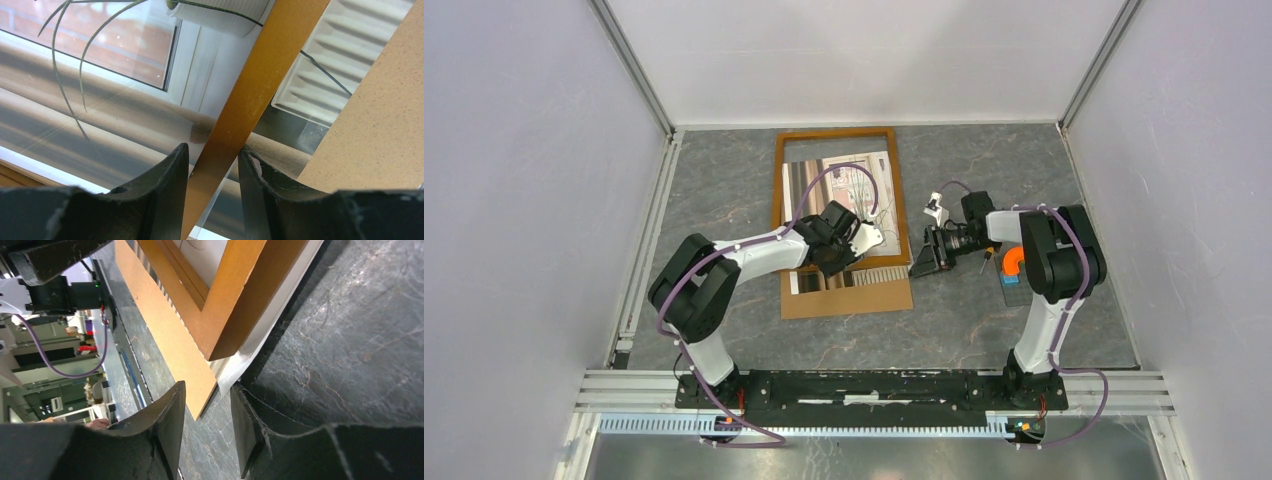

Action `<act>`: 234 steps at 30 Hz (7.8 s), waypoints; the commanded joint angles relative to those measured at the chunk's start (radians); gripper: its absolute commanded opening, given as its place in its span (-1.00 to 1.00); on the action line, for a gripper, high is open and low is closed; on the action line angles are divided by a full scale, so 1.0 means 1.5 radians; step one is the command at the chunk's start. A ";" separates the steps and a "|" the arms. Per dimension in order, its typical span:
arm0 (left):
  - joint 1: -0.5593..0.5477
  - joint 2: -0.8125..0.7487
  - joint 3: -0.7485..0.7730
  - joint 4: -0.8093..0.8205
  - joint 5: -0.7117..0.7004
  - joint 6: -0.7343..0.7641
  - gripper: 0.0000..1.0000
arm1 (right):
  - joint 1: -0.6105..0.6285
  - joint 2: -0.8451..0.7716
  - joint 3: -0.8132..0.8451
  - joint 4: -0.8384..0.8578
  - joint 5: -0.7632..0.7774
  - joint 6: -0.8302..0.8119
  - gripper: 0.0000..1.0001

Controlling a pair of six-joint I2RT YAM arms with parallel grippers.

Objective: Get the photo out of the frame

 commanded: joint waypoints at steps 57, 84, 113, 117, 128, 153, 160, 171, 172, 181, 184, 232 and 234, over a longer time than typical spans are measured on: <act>0.020 -0.055 -0.059 -0.025 0.060 -0.005 -0.03 | -0.017 -0.032 -0.068 -0.048 0.030 -0.052 -0.28; 0.020 -0.108 -0.054 -0.034 0.110 -0.001 0.04 | -0.018 -0.093 0.003 -0.041 -0.040 -0.045 -1.00; -0.052 -0.156 -0.108 -0.022 0.229 0.212 -0.88 | -0.073 -0.277 0.029 -0.320 0.174 -0.275 -1.00; -0.080 -0.159 -0.113 -0.009 0.222 0.245 -0.93 | -0.081 -0.308 0.030 -0.286 0.270 -0.240 -1.00; -0.093 -0.116 -0.098 0.028 0.203 0.233 -0.51 | -0.085 -0.434 0.088 -0.247 0.241 -0.215 -1.00; -0.101 -0.094 -0.055 -0.019 0.239 0.255 0.12 | -0.091 -0.568 0.274 -0.105 0.424 -0.096 -1.00; -0.047 -0.149 0.020 -0.012 0.234 0.047 0.99 | -0.090 -0.565 0.320 -0.027 0.398 -0.008 -1.00; -0.008 -0.210 0.162 0.009 0.187 -0.140 1.00 | -0.090 -0.525 0.328 0.155 0.384 0.237 -1.00; -0.007 -0.207 0.176 0.001 0.188 -0.149 1.00 | -0.090 -0.523 0.319 0.183 0.376 0.267 -1.00; 0.131 -0.164 0.246 -0.026 0.281 -0.356 1.00 | -0.085 -0.474 0.256 0.404 0.332 0.543 -1.00; 0.172 -0.162 0.232 -0.025 0.278 -0.382 1.00 | -0.049 -0.449 0.232 0.450 0.329 0.600 -1.00; 0.450 -0.256 -0.014 -0.094 0.204 -0.404 1.00 | -0.007 -0.359 -0.155 0.245 0.321 0.335 -0.53; 0.450 -0.256 -0.020 -0.085 0.204 -0.406 1.00 | -0.014 -0.359 -0.117 0.132 0.297 0.202 0.08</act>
